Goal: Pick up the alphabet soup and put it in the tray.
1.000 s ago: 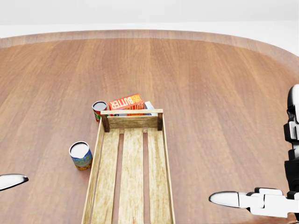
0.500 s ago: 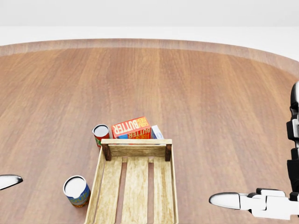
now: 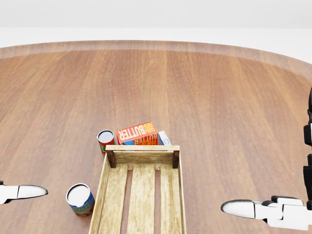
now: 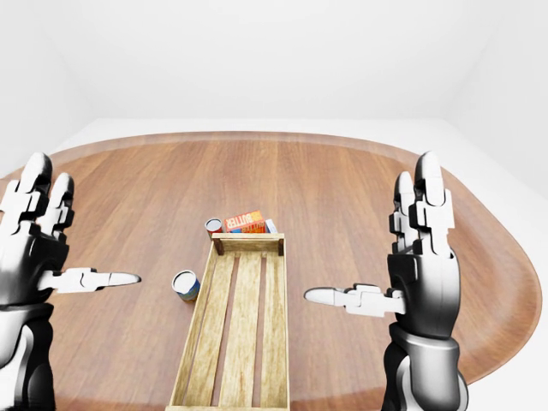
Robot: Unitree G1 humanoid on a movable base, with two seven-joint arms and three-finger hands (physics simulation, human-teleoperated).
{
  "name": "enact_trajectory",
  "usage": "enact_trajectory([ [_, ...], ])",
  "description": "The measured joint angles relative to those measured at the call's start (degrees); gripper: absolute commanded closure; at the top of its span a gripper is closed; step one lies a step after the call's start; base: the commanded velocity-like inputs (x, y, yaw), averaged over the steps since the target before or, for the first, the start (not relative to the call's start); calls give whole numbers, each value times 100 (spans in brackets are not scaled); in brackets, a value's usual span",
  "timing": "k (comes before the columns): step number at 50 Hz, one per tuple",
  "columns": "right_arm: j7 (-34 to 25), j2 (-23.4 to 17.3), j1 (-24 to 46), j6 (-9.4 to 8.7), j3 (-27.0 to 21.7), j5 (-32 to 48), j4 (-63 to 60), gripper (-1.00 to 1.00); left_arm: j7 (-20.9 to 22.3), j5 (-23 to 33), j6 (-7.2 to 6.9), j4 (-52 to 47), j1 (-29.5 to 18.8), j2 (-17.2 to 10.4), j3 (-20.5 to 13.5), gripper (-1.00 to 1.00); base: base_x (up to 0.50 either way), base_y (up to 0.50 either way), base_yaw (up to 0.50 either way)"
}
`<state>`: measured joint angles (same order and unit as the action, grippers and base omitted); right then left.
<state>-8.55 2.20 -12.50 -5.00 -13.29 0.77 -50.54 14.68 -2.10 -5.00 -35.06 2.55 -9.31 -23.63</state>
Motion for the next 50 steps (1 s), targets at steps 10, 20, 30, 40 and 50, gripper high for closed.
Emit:
enact_trajectory([
  [10, -23, 16, -37, 0, -58, -61, -80, -100, 724, 1649, 28, 1403, -406, -388, 395, -100, 0, 0, 0],
  [20, -65, 47, -83, 0, -125, -107, -125, -100, 1386, 2757, 280, 2373, -841, -722, 673, -100, 0, 0, 0],
  [30, -75, 81, -107, 0, -179, -159, -238, -100, 1802, 3976, 1000, 3705, -1565, -1154, 1122, -100, 0, 0, 0],
  [40, -70, 94, -113, 0, -178, -179, -270, -100, 2107, 4804, 1000, 4596, -2129, -1367, 1333, -100, 0, 0, 0],
  [50, -67, 101, -130, 0, -169, -180, -313, -100, 2240, 5182, 1000, 4930, -2350, -1399, 1442, -100, 0, 0, 0],
])
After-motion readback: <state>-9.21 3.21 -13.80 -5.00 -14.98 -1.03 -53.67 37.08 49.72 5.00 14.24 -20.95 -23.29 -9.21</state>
